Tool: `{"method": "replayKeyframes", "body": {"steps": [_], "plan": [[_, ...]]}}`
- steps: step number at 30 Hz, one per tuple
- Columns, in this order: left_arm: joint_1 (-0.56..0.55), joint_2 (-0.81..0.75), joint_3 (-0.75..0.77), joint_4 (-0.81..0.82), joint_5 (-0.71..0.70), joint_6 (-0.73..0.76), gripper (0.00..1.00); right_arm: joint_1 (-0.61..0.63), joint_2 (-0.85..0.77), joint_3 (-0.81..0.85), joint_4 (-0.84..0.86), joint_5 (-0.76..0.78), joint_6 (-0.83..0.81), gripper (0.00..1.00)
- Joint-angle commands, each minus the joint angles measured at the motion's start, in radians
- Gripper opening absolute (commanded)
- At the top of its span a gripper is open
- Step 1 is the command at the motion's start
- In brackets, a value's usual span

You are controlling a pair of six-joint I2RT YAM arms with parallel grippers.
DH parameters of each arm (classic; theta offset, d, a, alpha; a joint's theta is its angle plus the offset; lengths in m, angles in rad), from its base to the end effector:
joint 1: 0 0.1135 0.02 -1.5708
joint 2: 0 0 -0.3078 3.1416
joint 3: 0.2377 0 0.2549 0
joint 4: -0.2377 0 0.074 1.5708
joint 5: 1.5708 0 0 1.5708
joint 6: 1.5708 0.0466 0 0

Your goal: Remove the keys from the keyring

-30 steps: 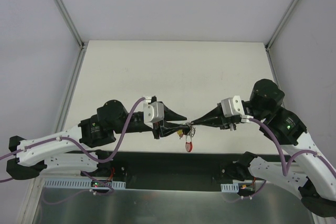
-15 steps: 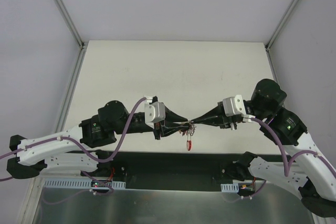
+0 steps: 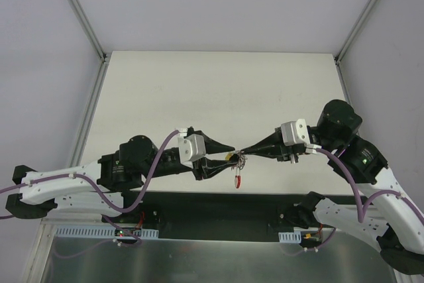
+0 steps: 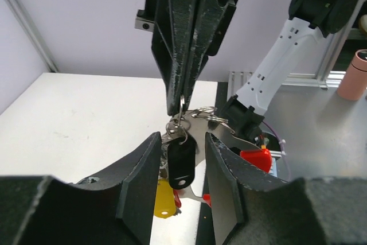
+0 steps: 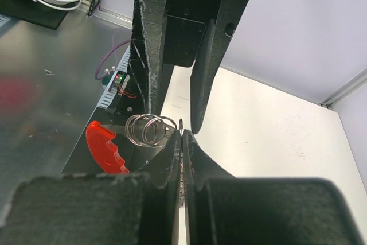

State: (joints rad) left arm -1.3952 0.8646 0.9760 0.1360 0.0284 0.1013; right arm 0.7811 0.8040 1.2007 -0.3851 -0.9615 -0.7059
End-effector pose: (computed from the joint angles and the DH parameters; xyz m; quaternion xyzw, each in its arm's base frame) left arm 0.0296 -0.1742 0.4644 0.4262 0.4427 -0.4825 0.6242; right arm 0.0529 0.1063 0.4874 -0.6640 0.2362 0.3486 0.6179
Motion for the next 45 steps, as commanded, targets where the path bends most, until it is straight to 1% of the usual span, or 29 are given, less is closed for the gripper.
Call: {"method": "replayKeyframes", "body": {"steps": [1, 7, 14, 18, 25, 30, 32, 33, 39, 40, 45], "plan": [[-0.010, -0.019, -0.008, 0.057, -0.084, 0.029, 0.36, -0.003, -0.017, 0.022, 0.081, -0.011, 0.009, 0.01], [-0.011, 0.002, 0.000, 0.060, -0.076, 0.023, 0.36, -0.003, -0.017, 0.023, 0.081, -0.008, 0.011, 0.01], [-0.014, 0.020, 0.001, 0.083, -0.050, -0.002, 0.40, -0.003, -0.017, 0.020, 0.081, -0.003, 0.011, 0.01], [-0.018, 0.030, 0.000, 0.102, -0.058, 0.005, 0.39, -0.003, -0.015, 0.023, 0.086, -0.016, 0.014, 0.01], [-0.018, 0.021, -0.011, 0.109, -0.088, 0.020, 0.28, -0.005, -0.026, 0.019, 0.084, -0.017, 0.017, 0.01], [-0.019, 0.010, -0.019, 0.108, -0.101, 0.021, 0.14, -0.003, -0.025, 0.017, 0.084, -0.017, 0.016, 0.01], [-0.019, 0.004, -0.022, 0.108, -0.101, 0.025, 0.11, -0.003, -0.025, 0.017, 0.084, -0.017, 0.013, 0.01], [-0.019, 0.002, -0.022, 0.108, -0.104, 0.026, 0.08, -0.003, -0.025, 0.017, 0.084, -0.017, 0.013, 0.01], [-0.018, -0.003, -0.025, 0.108, -0.102, 0.029, 0.05, -0.003, -0.025, 0.016, 0.084, -0.020, 0.014, 0.01], [-0.019, -0.003, -0.026, 0.108, -0.102, 0.029, 0.00, -0.003, -0.026, 0.016, 0.084, -0.020, 0.014, 0.01], [-0.019, -0.012, -0.033, 0.106, -0.113, 0.025, 0.00, -0.005, -0.025, 0.014, 0.083, -0.036, 0.008, 0.01]]}}
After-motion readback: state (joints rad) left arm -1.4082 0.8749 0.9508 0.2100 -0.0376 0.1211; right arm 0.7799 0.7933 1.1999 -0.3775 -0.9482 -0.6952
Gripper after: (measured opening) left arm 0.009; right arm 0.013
